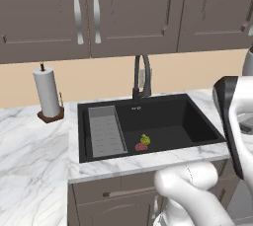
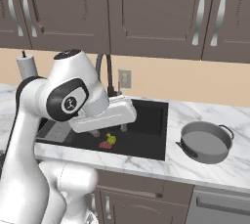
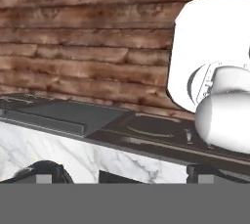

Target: Dump the broccoli from the pot into the sink. Then turn on the water and wash the broccoli. Then turn off the water and put the broccoli back in the pot.

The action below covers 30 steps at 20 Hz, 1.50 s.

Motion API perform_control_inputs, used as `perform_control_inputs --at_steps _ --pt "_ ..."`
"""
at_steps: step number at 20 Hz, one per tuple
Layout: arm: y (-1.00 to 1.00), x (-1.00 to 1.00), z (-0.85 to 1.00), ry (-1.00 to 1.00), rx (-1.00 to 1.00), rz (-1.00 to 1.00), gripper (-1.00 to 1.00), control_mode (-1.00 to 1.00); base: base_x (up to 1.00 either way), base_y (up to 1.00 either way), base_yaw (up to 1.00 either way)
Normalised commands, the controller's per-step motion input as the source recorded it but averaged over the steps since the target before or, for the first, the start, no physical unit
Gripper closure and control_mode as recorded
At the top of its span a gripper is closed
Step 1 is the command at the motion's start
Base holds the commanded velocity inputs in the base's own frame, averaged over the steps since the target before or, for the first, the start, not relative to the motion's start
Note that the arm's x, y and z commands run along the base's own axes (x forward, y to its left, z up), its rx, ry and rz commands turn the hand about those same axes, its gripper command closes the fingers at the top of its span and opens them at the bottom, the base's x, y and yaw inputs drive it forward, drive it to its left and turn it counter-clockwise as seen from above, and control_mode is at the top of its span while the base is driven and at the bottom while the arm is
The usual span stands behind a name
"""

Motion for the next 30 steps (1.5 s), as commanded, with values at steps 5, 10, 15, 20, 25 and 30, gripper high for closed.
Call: perform_control_inputs --at_steps 5,10,15,20,25,30 --pt "0.55 0.08 -0.52 -0.02 0.14 0.44 -1.0 -1.0 0.0 0.0 0.0" --pt "0.48 0.31 -0.29 -0.06 0.14 0.35 -1.0 -1.0 0.0 0.0 0.0" --pt "0.19 0.57 -0.03 -0.01 0.08 0.25 -1.0 -1.0 0.0 0.0 0.0" --pt "0.08 0.63 -0.01 0.01 0.02 0.16 -1.0 -1.0 0.0 0.0 0.0" --pt "0.06 0.53 -0.25 0.05 0.0 0.09 -1.0 -1.0 0.0 0.0 0.0" --pt "0.02 0.44 -0.51 0.07 0.0 0.05 -1.0 -1.0 0.0 0.0 0.0"
